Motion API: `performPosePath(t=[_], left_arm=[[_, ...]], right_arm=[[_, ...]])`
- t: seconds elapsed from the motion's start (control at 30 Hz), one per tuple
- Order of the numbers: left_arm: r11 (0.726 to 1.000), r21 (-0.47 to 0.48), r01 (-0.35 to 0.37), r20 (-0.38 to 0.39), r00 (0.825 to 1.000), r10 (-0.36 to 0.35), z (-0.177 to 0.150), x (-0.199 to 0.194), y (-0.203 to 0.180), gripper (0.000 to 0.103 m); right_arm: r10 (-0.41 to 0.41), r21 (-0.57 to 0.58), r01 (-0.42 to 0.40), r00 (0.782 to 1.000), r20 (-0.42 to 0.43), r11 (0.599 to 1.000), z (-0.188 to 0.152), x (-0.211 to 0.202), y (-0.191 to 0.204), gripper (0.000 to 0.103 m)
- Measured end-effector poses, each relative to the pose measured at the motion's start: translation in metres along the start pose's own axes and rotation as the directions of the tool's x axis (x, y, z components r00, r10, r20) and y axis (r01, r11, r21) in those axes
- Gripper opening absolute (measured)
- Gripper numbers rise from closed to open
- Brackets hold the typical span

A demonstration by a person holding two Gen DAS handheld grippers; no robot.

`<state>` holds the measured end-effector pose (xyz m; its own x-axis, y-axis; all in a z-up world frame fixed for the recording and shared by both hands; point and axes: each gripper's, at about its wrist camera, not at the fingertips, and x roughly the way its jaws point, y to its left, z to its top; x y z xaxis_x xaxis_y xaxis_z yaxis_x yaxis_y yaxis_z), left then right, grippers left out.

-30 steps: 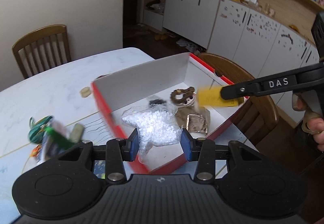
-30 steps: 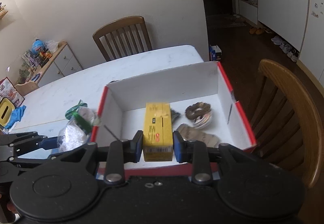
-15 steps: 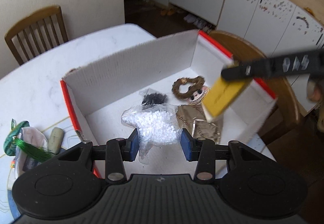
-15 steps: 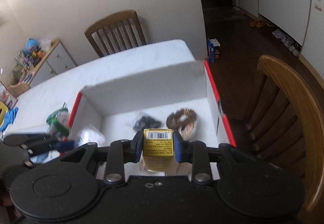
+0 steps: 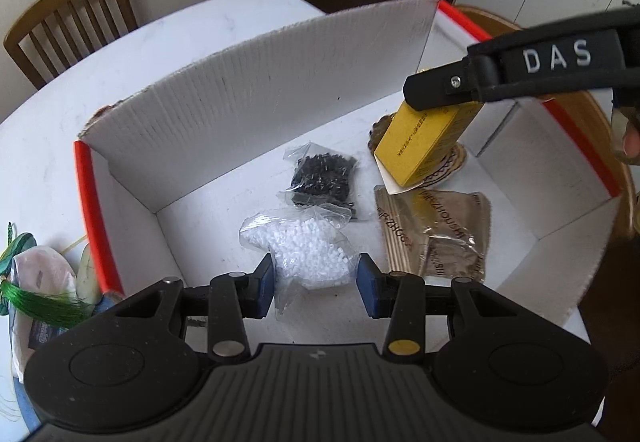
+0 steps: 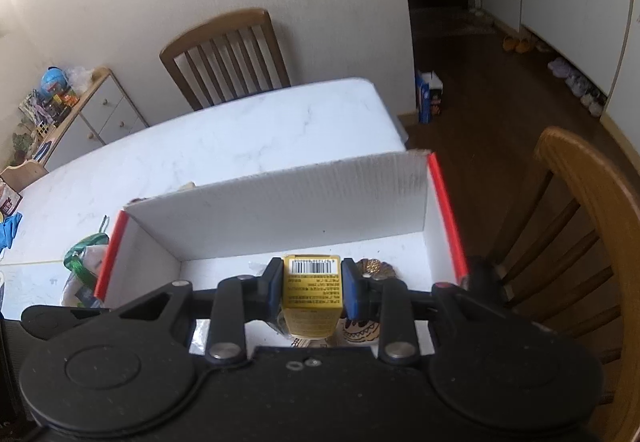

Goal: Organize objects
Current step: 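Open the left tool releasing the bead bag while the right tool releases the yellow box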

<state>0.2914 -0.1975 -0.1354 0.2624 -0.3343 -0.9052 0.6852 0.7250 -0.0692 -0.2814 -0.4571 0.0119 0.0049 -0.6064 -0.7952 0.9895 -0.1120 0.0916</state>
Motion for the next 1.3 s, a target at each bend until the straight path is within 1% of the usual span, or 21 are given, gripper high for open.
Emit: performPosePath(t=[0.2, 0.3, 0.37, 0.57, 0.6, 0.63, 0.67, 0.7, 0.73, 0.8, 0.9, 1.0, 1.07, 1.13, 1.3], left_arm=[[1.000, 0.008, -0.011, -0.085, 0.996, 0.012, 0.012, 0.018, -0.003, 0.042], [0.999, 0.018, -0.028, -0.129, 0.991, 0.030, 0.017, 0.028, -0.005, 0.042], [1.000, 0.014, -0.026, -0.160, 0.987, 0.028, 0.018, 0.034, -0.005, 0.042], [1.000, 0.005, -0.022, -0.185, 0.982, 0.023, 0.019, 0.042, -0.005, 0.043], [1.000, 0.005, -0.022, -0.186, 0.982, 0.023, 0.018, 0.042, -0.005, 0.044], [1.000, 0.005, -0.022, -0.188, 0.982, 0.023, 0.018, 0.043, -0.005, 0.048], [1.000, 0.005, -0.024, -0.189, 0.982, 0.025, 0.017, 0.043, -0.006, 0.051], [1.000, 0.004, -0.027, -0.188, 0.982, 0.027, 0.016, 0.043, -0.006, 0.057], [1.000, 0.005, -0.030, -0.186, 0.982, 0.030, 0.015, 0.043, -0.006, 0.061], [0.999, 0.006, -0.034, -0.181, 0.983, 0.035, 0.014, 0.041, -0.007, 0.061], [0.999, -0.007, -0.037, -0.174, 0.984, 0.035, 0.013, 0.037, -0.006, 0.062], [0.999, -0.025, -0.033, -0.148, 0.988, 0.029, 0.010, 0.029, -0.004, 0.062], [0.999, -0.042, -0.027, -0.133, 0.991, 0.021, 0.008, 0.022, -0.003, 0.062], [0.998, -0.057, -0.015, -0.110, 0.994, 0.008, 0.007, 0.014, -0.003, 0.062], [0.997, -0.073, 0.001, -0.052, 0.999, -0.005, 0.008, -0.005, -0.007, 0.062]], right_arm=[[-0.001, -0.012, 0.001, 1.000, -0.029, 1.000, -0.002, 0.013, -0.005, 0.029], [0.005, -0.019, -0.006, 1.000, -0.031, 1.000, -0.003, 0.014, -0.007, 0.029], [0.007, -0.027, -0.008, 0.999, -0.035, 1.000, -0.003, 0.014, -0.007, 0.029], [0.016, -0.022, -0.018, 0.998, -0.053, 1.000, -0.001, 0.016, -0.010, 0.030], [0.014, -0.021, -0.016, 0.998, -0.054, 1.000, -0.001, 0.015, -0.011, 0.030], [0.013, -0.020, -0.015, 0.998, -0.054, 1.000, -0.001, 0.015, -0.012, 0.031], [0.013, -0.020, -0.014, 0.999, -0.052, 1.000, -0.001, 0.014, -0.013, 0.031], [0.013, -0.019, -0.014, 0.999, -0.052, 1.000, -0.001, 0.013, -0.014, 0.032], [0.012, -0.018, -0.013, 0.998, -0.054, 1.000, -0.001, 0.012, -0.015, 0.032], [0.019, -0.020, -0.020, 0.998, -0.055, 1.000, -0.002, 0.010, -0.016, 0.034], [0.025, -0.028, -0.026, 0.998, -0.055, 0.999, -0.004, 0.004, -0.017, 0.039], [0.038, -0.038, -0.040, 0.998, -0.051, 0.998, -0.007, -0.004, -0.016, 0.048], [0.047, -0.047, -0.049, 0.998, -0.048, 0.998, -0.009, -0.009, -0.016, 0.056], [0.054, -0.058, -0.057, 0.998, -0.042, 0.997, -0.011, -0.015, -0.014, 0.059], [0.073, -0.068, -0.075, 0.997, -0.033, 0.995, -0.016, -0.029, -0.012, 0.061]])
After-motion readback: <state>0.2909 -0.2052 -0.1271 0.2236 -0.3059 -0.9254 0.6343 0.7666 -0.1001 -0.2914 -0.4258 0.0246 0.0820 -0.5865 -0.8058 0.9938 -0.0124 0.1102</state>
